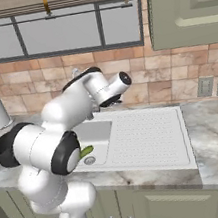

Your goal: Dump the cucumber from the pot into the sink. Then turn on the water and wash the cucumber. Then turn off the water and put the cucumber back in the pot.

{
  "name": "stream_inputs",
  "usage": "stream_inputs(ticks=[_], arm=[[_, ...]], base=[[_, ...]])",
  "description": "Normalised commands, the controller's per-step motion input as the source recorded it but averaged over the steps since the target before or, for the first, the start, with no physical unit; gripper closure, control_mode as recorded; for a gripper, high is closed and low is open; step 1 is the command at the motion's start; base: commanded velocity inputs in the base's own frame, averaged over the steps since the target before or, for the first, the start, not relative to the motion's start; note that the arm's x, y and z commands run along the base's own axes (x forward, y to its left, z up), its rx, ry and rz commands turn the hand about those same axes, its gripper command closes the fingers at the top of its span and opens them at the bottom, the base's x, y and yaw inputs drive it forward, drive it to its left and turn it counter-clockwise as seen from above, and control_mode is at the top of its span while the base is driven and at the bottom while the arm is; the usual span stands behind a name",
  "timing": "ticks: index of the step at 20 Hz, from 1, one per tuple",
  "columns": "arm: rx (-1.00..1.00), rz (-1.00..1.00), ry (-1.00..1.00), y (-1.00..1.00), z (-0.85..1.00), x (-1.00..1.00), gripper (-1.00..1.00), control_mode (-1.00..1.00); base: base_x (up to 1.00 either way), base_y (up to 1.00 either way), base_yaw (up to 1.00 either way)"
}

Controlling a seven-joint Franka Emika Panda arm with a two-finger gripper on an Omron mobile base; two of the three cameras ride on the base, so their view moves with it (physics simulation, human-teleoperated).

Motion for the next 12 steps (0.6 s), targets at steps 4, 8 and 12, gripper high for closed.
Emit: stream_inputs(ticks=[4,8,12], arm=[[0.06,0.00,0.07,0.08,-0.30,0.23,-1.00,-1.00],[0.02,0.00,0.05,0.24,-0.45,0.13,-1.00,-1.00],[0.02,0.00,0.02,0.31,-0.40,0.12,-1.00,-1.00]], base=[[0.00,0.00,0.00],[0.00,0.00,0.00],[0.00,0.00,0.00]])
